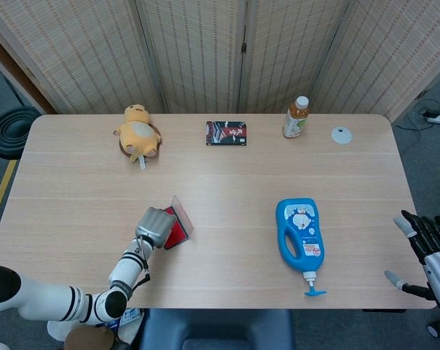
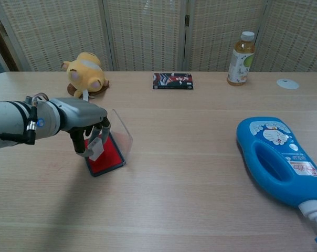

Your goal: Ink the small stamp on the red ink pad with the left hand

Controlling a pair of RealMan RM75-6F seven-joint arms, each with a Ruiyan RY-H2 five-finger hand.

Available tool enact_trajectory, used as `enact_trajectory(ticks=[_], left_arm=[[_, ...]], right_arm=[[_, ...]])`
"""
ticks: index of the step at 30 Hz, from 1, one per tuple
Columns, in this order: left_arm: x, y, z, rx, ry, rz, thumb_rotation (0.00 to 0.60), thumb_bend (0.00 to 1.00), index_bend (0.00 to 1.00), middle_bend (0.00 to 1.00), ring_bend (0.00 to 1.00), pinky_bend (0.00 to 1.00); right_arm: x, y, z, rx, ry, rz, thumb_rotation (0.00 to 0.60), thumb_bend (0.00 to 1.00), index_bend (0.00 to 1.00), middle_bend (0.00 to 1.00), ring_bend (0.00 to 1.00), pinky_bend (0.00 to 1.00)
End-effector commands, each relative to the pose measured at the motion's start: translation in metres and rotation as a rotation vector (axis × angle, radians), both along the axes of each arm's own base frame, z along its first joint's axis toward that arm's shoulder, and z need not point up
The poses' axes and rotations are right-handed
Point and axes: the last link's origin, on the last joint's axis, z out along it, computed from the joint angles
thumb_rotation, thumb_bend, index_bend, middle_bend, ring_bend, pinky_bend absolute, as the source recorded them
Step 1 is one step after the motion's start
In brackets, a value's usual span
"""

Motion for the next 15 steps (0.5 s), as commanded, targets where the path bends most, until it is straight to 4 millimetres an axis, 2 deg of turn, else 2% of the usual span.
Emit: enact_trajectory(ticks=[1,8,15], left_arm=[[0.003,-0.003,0.008,0.015,0.009,-0.012,0.600,0.33,0.69,0.48,0.36,0.41],[0.005,-0.015,0.027,0.038,0.022,-0.014,0.600,0.33,0.69,0.49,0.36,0.41],[-0.013,-0.022,0.052,0.087,0.016,0.022,0.600,0.33,0.69,0.49,0.36,0.41]], right_arm=[[0.000,0.000,0.000,0.002,0.001,-0.001,0.600,0.19,0.00,0.00,0.00,0.00],[0.001,0.000,-0.002,0.004,0.007,-0.001,0.600,0.19,0.00,0.00,0.00,0.00],[0.001,-0.002,-0.007,0.016,0.021,-0.007,0.600,0.19,0.00,0.00,0.00,0.00]])
